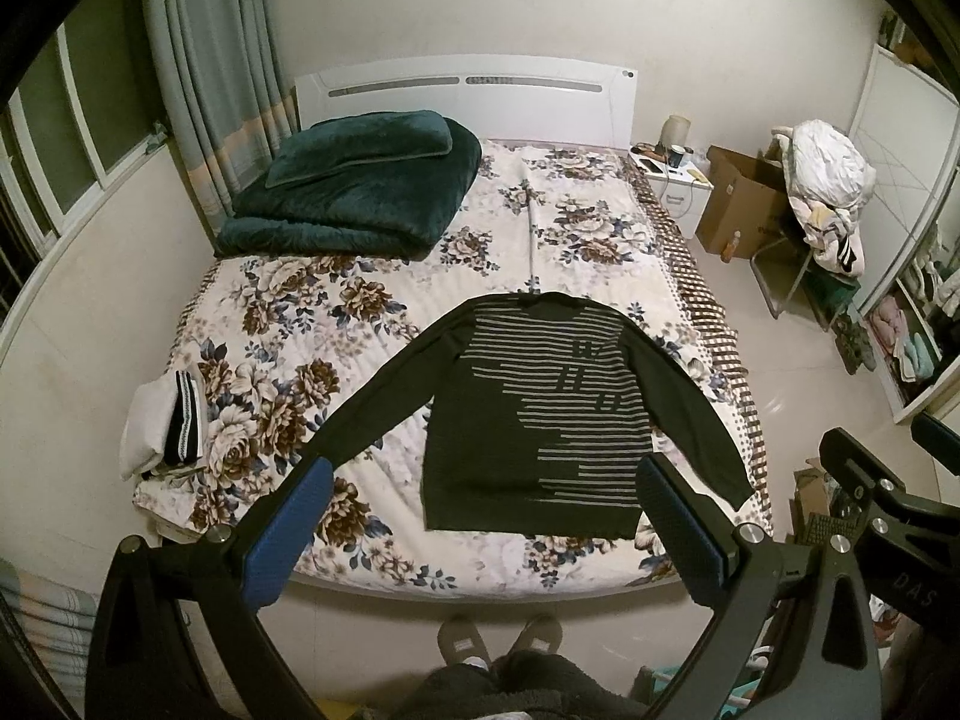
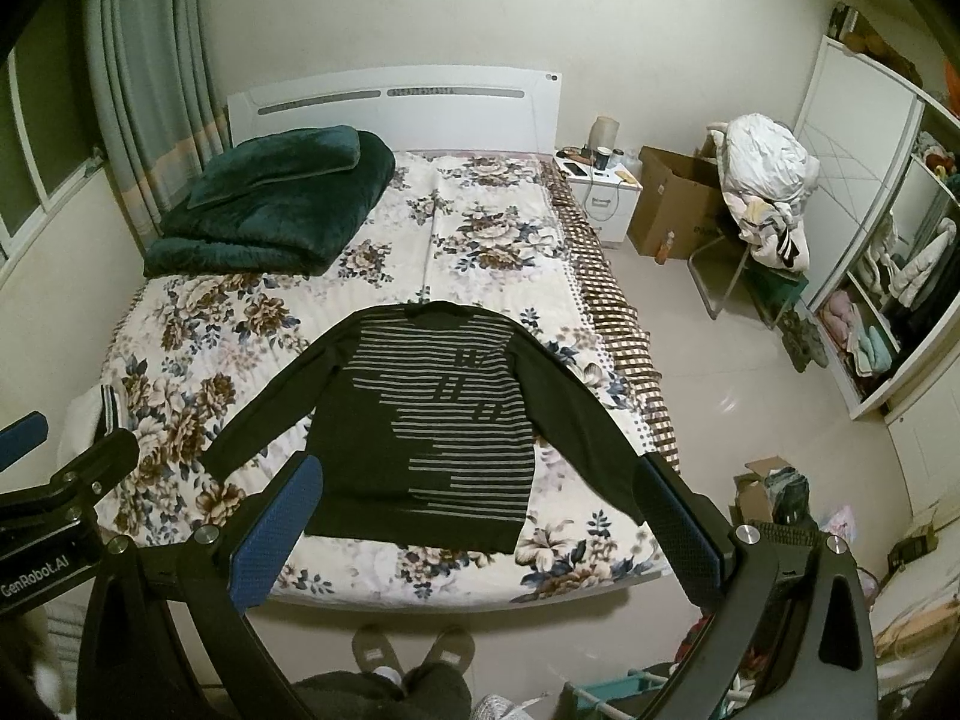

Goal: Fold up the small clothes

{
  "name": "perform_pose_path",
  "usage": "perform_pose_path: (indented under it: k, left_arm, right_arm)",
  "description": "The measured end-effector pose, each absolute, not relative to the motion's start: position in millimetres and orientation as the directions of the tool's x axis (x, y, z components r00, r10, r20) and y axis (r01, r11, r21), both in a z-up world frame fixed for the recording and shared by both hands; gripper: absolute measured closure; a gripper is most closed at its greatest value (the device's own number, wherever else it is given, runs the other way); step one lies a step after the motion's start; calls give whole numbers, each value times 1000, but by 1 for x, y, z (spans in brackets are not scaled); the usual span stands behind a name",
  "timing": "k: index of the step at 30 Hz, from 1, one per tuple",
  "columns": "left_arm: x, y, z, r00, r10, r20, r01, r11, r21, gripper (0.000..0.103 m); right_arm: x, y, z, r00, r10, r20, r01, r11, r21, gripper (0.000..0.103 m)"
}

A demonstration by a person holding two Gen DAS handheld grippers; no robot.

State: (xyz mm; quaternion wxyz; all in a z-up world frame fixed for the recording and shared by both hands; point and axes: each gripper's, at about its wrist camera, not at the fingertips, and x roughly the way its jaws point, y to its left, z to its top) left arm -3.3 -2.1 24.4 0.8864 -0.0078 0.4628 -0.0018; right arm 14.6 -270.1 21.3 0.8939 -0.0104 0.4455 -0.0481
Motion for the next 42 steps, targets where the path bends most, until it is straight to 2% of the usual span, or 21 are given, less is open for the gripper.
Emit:
perform_pose_path:
  k: [23, 42]
  left_arm:
    - [13, -9, 47, 582, -5, -813, -11, 1000, -13, 0]
    - [9, -6, 41, 589, -4, -808, -10, 1000, -13, 0]
  right_arm:
    - [16, -268, 27, 606, -95, -790, 77, 995, -61, 0]
    - [15, -269, 24, 610, -94, -787, 78, 995, -58, 0]
